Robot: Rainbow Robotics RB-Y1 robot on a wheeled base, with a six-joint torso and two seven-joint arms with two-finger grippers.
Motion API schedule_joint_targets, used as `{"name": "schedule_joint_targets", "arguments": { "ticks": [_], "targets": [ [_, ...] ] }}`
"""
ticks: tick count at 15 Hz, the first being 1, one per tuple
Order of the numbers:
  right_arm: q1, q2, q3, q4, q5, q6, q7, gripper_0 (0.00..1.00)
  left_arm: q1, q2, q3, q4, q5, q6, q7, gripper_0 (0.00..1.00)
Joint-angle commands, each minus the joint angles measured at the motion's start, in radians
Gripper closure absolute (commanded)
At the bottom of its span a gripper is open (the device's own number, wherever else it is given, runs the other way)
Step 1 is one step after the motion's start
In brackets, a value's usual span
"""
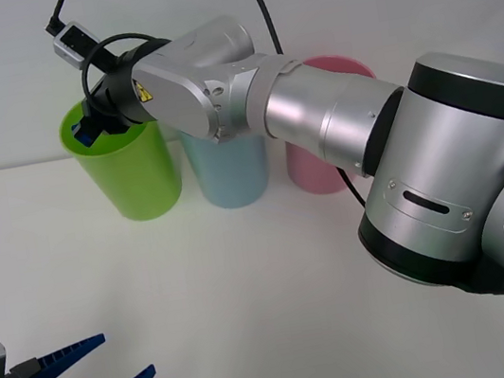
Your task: Put cans in the blue bin and PET bottles in the pink bin and trash in the green bin.
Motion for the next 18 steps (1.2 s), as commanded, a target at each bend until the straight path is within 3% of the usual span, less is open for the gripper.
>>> {"name": "schedule_joint_targets", "arguments": {
  "ticks": [1,3,7,14,16,18],
  "targets": [
    [0.0,-0.001,-0.002,-0.005,-0.01,0.0,0.002,0.03,0.0,0.0,0.0,0.0,0.0,0.0,0.0,0.0],
    [0.0,-0.01,-0.058,-0.028,-0.021,-0.003,0.038,0.02,0.0,0.0,0.0,0.0,0.0,0.0,0.0,0.0],
    [0.051,-0.117,-0.275,-0.204,-0.044,-0.147,0.146,0.02,0.0,0.0,0.0,0.0,0.0,0.0,0.0,0.0],
    [0.525,-0.461,-0.405,-0.999,-0.075,-0.196,0.137,0.01,0.0,0.0,0.0,0.0,0.0,0.0,0.0,0.0],
    [0.663,-0.531,-0.465,-1.178,-0.079,-0.222,0.147,0.01,0.0,0.0,0.0,0.0,0.0,0.0,0.0,0.0],
    [0.807,-0.55,-0.577,-1.333,-0.076,-0.322,0.167,0.0,0.0,0.0,0.0,0.0,0.0,0.0,0.0,0.0]
  ]
}}
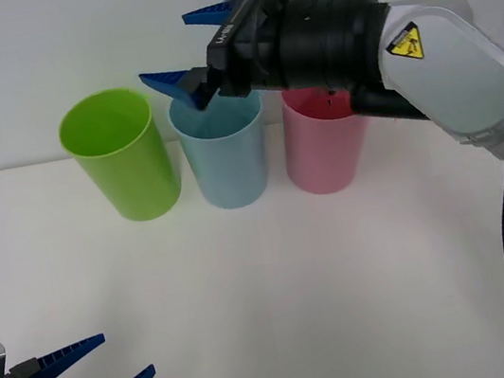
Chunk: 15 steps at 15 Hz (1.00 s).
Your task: Put cans in the blue bin and PET bottles in the pink bin and trash in the green bin.
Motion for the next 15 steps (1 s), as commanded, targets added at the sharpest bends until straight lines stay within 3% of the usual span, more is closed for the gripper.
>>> {"name": "schedule_joint_targets", "arguments": {
  "ticks": [1,5,9,11,15],
  "targets": [
    [0.222,-0.01,-0.172,-0.221,0.009,-0.161,0.05,0.0,0.0,0.0,0.0,0.0,0.0,0.0,0.0,0.0],
    [0.515,0.046,-0.411,-0.456,-0.003,-0.423,0.182,0.0,0.0,0.0,0.0,0.0,0.0,0.0,0.0,0.0],
    [0.704,0.032,-0.557,-0.612,-0.003,-0.618,0.215,0.0,0.0,0.0,0.0,0.0,0.0,0.0,0.0,0.0],
    [0.784,0.026,-0.613,-0.635,-0.007,-0.679,0.3,0.0,0.0,0.0,0.0,0.0,0.0,0.0,0.0,0.0],
    [0.942,0.026,-0.653,-0.635,-0.011,-0.668,0.483,0.0,0.0,0.0,0.0,0.0,0.0,0.0,0.0,0.0]
  ]
}}
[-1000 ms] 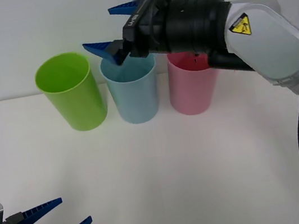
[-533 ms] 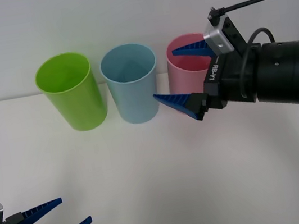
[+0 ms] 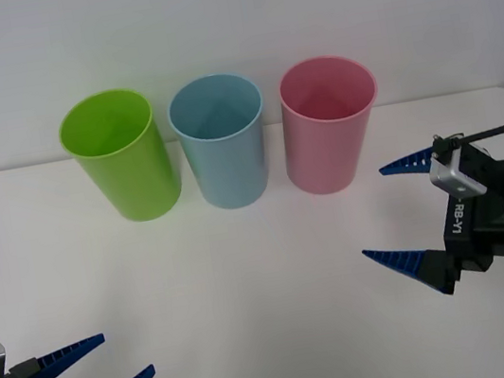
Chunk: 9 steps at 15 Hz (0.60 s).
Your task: Put cans in the blue bin and PET bottles in the pink bin and trash in the green bin.
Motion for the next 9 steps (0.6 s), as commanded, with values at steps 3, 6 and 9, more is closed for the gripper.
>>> {"name": "schedule_joint_targets", "arguments": {
  "ticks": [3,6,9],
  "targets": [
    [0.166,0.002,-0.011,0.001,-0.002,0.048,0.165,0.0,0.0,0.0,0.0,0.0,0.0,0.0,0.0,0.0],
    [0.232,0.031,-0.011,0.001,-0.004,0.056,0.202,0.0,0.0,0.0,0.0,0.0,0.0,0.0,0.0,0.0],
    [0.274,0.094,0.003,0.023,-0.005,0.056,0.226,0.0,0.0,0.0,0.0,0.0,0.0,0.0,0.0,0.0]
  ]
}}
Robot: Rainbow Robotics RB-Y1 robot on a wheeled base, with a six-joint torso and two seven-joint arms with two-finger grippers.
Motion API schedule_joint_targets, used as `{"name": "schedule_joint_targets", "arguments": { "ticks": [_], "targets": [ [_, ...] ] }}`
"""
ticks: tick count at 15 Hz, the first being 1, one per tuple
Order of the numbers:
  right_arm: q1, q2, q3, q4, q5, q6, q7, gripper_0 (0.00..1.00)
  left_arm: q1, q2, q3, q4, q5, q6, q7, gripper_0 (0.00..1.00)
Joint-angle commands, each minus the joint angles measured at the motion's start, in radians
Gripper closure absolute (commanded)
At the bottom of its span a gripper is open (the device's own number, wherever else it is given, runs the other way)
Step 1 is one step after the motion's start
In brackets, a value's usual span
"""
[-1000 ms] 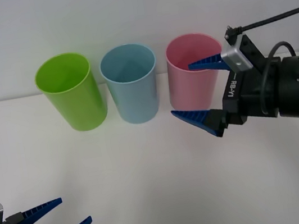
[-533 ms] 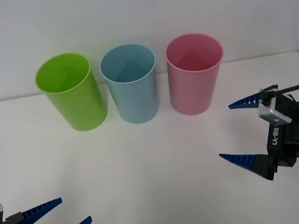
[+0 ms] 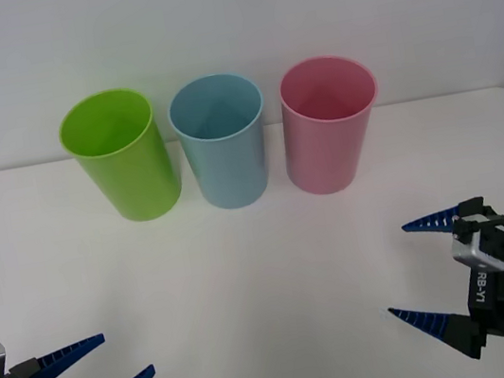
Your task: Put cans in the blue bin and PET bottles in the pink bin and trash in the green bin.
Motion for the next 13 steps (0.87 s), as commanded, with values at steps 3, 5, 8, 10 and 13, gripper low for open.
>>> {"name": "schedule_joint_targets", "arguments": {
  "ticks": [3,5,8,10,13],
  "targets": [
    [0.028,0.059,0.012,0.07,-0.04,0.0,0.049,0.0,0.0,0.0,0.0,0.0,0.0,0.0,0.0,0.0],
    [0.006,0.054,0.009,0.141,-0.097,0.0,0.116,0.0,0.0,0.0,0.0,0.0,0.0,0.0,0.0,0.0],
    [-0.018,0.045,0.008,0.198,-0.12,-0.001,0.158,0.0,0.0,0.0,0.0,0.0,0.0,0.0,0.0,0.0],
    [-0.018,0.033,0.008,0.199,-0.123,-0.004,0.15,0.0,0.0,0.0,0.0,0.0,0.0,0.0,0.0,0.0],
    [-0.018,0.033,0.006,0.199,-0.123,-0.004,0.15,0.0,0.0,0.0,0.0,0.0,0.0,0.0,0.0,0.0]
  ]
}}
